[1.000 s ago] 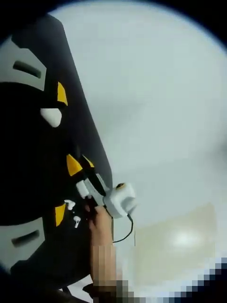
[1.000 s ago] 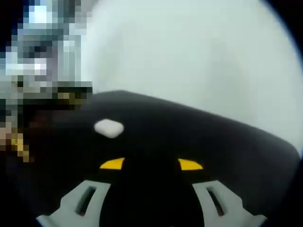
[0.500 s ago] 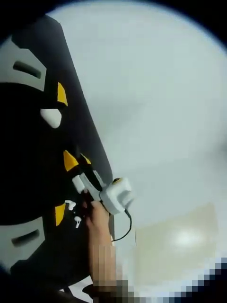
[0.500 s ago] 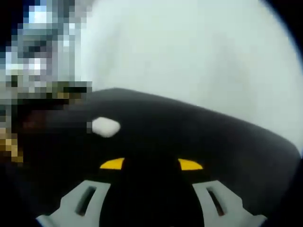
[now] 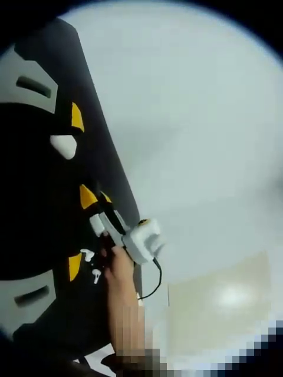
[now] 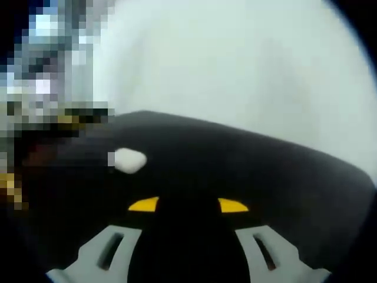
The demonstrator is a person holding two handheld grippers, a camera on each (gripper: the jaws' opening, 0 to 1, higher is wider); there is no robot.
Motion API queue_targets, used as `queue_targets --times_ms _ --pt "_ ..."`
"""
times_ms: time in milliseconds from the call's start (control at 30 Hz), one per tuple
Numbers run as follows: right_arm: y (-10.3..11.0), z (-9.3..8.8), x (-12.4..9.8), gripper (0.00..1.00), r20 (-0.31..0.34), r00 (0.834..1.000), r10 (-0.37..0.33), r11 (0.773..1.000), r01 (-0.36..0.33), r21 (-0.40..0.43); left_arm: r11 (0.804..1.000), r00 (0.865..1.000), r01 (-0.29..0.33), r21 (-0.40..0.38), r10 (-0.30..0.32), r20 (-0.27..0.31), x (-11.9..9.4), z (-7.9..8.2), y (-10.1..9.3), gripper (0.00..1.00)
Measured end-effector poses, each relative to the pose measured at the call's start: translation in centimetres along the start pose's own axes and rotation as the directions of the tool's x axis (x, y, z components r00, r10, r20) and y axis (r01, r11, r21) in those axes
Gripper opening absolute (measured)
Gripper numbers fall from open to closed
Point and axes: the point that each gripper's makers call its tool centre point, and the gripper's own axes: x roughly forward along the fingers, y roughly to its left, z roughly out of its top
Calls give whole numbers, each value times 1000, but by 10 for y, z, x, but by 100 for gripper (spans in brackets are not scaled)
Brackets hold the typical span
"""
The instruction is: Pick up three earphones and place each one into its charging case using tactile feedback, ensure that each earphone is properly inserted and securely positioned inside the case.
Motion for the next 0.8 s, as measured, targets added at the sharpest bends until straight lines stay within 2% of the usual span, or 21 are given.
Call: queue_targets --times_ms 100,233,433,800 --pt "0 2 -2 37 0 1000 4 1000 -4 11 1000 1000 8 0 -8 0 1 -1 -1 75" --pt "-1 12 -7 37 35 999 3 1000 -4 27 1000 1000 -2 -5 2 -14 0 -7 2 75" --pt "0 25 -19 36 57 998 0 1000 0 -2 1000 1000 0 -5 0 -20 -3 -9 -4 75" --pt "4 43 -43 36 100 995 9 1000 -9 0 1000 1000 2 -2 -2 -31 -3 -9 -8 75"
